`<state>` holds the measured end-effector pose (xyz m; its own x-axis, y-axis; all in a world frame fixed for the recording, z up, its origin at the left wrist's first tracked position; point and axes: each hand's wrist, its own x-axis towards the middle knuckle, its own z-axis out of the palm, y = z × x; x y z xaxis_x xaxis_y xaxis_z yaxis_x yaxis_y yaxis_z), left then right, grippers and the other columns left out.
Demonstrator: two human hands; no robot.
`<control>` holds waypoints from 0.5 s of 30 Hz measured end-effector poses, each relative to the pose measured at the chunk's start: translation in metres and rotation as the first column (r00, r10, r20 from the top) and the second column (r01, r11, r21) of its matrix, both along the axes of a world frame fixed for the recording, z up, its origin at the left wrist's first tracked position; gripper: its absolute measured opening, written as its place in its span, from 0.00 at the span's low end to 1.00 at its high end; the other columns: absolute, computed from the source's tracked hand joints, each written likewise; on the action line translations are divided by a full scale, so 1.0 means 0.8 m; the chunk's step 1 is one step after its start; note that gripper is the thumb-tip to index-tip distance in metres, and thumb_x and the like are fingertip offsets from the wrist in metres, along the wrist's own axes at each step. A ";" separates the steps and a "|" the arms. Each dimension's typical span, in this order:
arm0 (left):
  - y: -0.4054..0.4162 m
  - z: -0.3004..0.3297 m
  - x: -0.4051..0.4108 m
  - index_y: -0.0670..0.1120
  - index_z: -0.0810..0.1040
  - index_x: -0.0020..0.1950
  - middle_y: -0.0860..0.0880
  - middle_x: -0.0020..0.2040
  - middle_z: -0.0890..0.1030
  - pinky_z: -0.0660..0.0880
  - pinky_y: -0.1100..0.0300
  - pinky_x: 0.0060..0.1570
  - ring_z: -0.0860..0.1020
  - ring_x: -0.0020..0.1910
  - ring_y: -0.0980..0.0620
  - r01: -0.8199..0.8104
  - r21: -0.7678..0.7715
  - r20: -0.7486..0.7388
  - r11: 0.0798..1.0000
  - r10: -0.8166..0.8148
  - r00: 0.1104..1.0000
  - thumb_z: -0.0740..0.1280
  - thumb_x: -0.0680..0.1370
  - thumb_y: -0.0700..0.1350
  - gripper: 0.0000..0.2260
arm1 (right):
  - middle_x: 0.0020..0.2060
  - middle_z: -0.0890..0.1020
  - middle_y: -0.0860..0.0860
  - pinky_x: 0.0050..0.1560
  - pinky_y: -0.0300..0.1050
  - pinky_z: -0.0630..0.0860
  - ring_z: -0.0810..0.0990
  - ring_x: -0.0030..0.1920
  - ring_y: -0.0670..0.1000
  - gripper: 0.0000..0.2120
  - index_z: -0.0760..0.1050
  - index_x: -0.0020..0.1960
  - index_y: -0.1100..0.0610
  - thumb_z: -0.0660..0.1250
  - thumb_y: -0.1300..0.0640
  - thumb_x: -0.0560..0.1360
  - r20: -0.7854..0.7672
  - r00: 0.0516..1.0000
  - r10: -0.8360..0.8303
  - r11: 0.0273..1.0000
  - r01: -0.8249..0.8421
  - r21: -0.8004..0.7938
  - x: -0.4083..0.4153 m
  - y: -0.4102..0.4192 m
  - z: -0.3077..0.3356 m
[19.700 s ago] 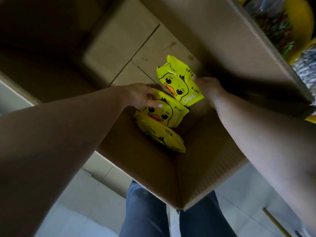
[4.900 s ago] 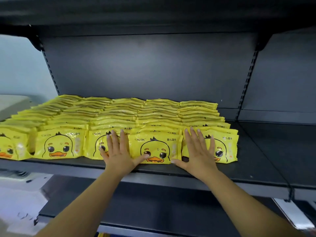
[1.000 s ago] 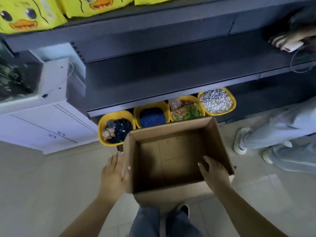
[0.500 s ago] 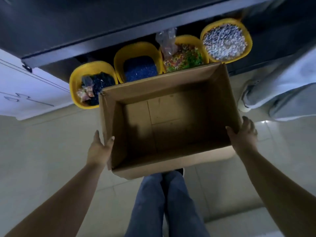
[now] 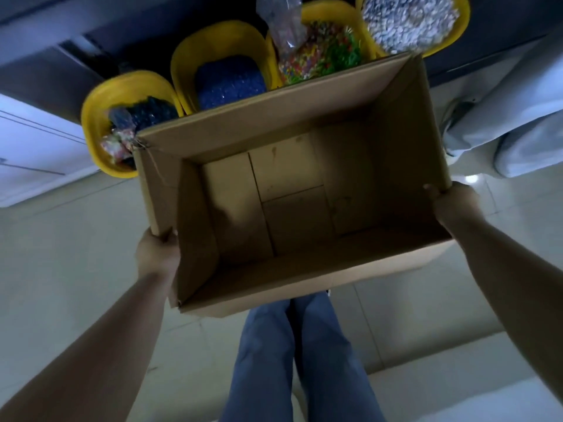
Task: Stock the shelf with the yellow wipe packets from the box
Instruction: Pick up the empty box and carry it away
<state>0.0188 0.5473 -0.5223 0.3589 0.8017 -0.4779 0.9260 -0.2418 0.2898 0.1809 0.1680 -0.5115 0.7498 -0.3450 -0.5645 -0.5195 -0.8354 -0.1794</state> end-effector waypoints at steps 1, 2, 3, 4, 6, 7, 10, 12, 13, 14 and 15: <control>0.001 0.005 0.002 0.37 0.72 0.62 0.34 0.57 0.77 0.71 0.48 0.52 0.74 0.57 0.34 0.006 -0.006 0.000 1.000 -0.006 1.000 0.62 0.78 0.45 0.16 | 0.52 0.77 0.66 0.44 0.46 0.64 0.75 0.53 0.64 0.19 0.71 0.59 0.68 0.57 0.52 0.80 0.008 1.000 -0.009 1.000 0.009 0.022 0.000 0.001 0.007; 0.003 0.012 0.001 0.38 0.73 0.62 0.34 0.57 0.77 0.71 0.48 0.52 0.75 0.56 0.34 0.015 -0.015 0.012 1.000 -0.015 1.000 0.62 0.78 0.45 0.15 | 0.51 0.77 0.66 0.44 0.45 0.64 0.75 0.52 0.63 0.19 0.72 0.58 0.68 0.57 0.52 0.80 0.014 1.000 -0.015 0.999 0.015 0.044 -0.001 0.001 0.014; 0.008 0.018 0.000 0.39 0.73 0.61 0.34 0.55 0.78 0.72 0.48 0.51 0.75 0.54 0.35 0.026 -0.025 0.038 0.999 -0.025 0.999 0.63 0.78 0.45 0.15 | 0.50 0.77 0.65 0.44 0.45 0.64 0.74 0.49 0.61 0.19 0.72 0.58 0.68 0.57 0.52 0.80 0.021 1.000 -0.021 0.998 0.020 0.059 -0.003 -0.002 0.021; 0.011 0.028 -0.001 0.40 0.74 0.59 0.35 0.54 0.79 0.72 0.49 0.49 0.76 0.52 0.35 0.047 -0.031 0.069 0.998 -0.045 0.997 0.63 0.77 0.46 0.14 | 0.49 0.77 0.64 0.45 0.45 0.64 0.73 0.46 0.60 0.19 0.72 0.58 0.67 0.57 0.52 0.80 0.031 0.999 -0.025 0.998 0.023 0.065 -0.007 -0.009 0.033; 0.015 0.057 -0.004 0.40 0.74 0.56 0.36 0.48 0.79 0.71 0.52 0.43 0.77 0.47 0.37 0.098 -0.023 0.105 0.995 -0.095 0.990 0.64 0.77 0.46 0.12 | 0.48 0.77 0.63 0.46 0.46 0.67 0.73 0.46 0.59 0.20 0.72 0.58 0.67 0.56 0.51 0.80 0.025 0.999 -0.034 0.997 0.032 0.064 -0.026 -0.026 0.062; 0.016 0.072 -0.003 0.40 0.74 0.55 0.36 0.45 0.79 0.70 0.55 0.39 0.76 0.42 0.38 0.132 -0.016 0.119 0.991 -0.129 0.984 0.63 0.77 0.46 0.11 | 0.47 0.76 0.62 0.47 0.47 0.67 0.73 0.46 0.59 0.20 0.72 0.59 0.67 0.56 0.50 0.80 0.021 0.999 -0.039 0.997 0.038 0.062 -0.038 -0.033 0.078; 0.004 0.123 -0.004 0.41 0.72 0.51 0.41 0.36 0.74 0.66 0.57 0.32 0.70 0.33 0.44 0.229 -0.012 0.153 0.973 -0.225 0.962 0.63 0.78 0.43 0.06 | 0.43 0.74 0.61 0.44 0.47 0.67 0.71 0.42 0.58 0.20 0.72 0.58 0.68 0.56 0.51 0.80 0.019 0.997 -0.073 0.996 0.072 0.053 -0.087 -0.055 0.127; -0.003 0.148 -0.008 0.39 0.72 0.51 0.41 0.36 0.75 0.66 0.55 0.34 0.72 0.33 0.44 0.311 -0.049 0.141 0.949 -0.302 0.943 0.63 0.77 0.44 0.08 | 0.38 0.73 0.58 0.42 0.46 0.66 0.71 0.39 0.57 0.19 0.73 0.55 0.67 0.56 0.50 0.80 0.013 0.992 -0.122 0.992 0.121 0.025 -0.125 -0.070 0.162; -0.006 0.157 -0.009 0.39 0.73 0.51 0.40 0.36 0.77 0.69 0.54 0.35 0.74 0.33 0.42 0.340 -0.079 0.134 0.937 -0.328 0.935 0.64 0.77 0.44 0.09 | 0.36 0.73 0.58 0.41 0.46 0.65 0.70 0.38 0.56 0.19 0.73 0.54 0.67 0.57 0.50 0.79 0.006 0.990 -0.143 0.990 0.143 0.009 -0.144 -0.078 0.175; -0.008 0.168 -0.008 0.39 0.73 0.52 0.39 0.38 0.78 0.71 0.52 0.37 0.76 0.35 0.41 0.382 -0.108 0.128 0.918 -0.368 0.921 0.63 0.77 0.45 0.09 | 0.35 0.73 0.57 0.40 0.46 0.65 0.70 0.36 0.56 0.19 0.74 0.53 0.67 0.57 0.50 0.79 0.006 0.986 -0.168 0.986 0.168 -0.008 -0.165 -0.087 0.193; -0.012 0.179 -0.007 0.40 0.72 0.52 0.40 0.40 0.78 0.71 0.52 0.39 0.76 0.38 0.41 0.419 -0.130 0.111 0.899 -0.407 0.907 0.63 0.78 0.45 0.09 | 0.35 0.73 0.57 0.39 0.46 0.65 0.70 0.36 0.56 0.19 0.74 0.53 0.67 0.56 0.50 0.79 -0.007 0.982 -0.190 0.982 0.190 -0.019 -0.184 -0.093 0.209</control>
<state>0.0130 0.5373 -0.3791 0.6840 0.4957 -0.5352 0.7247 -0.5462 0.4201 0.0333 0.0933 -0.3443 0.6645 -0.4911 -0.5633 -0.6707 -0.7244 -0.1597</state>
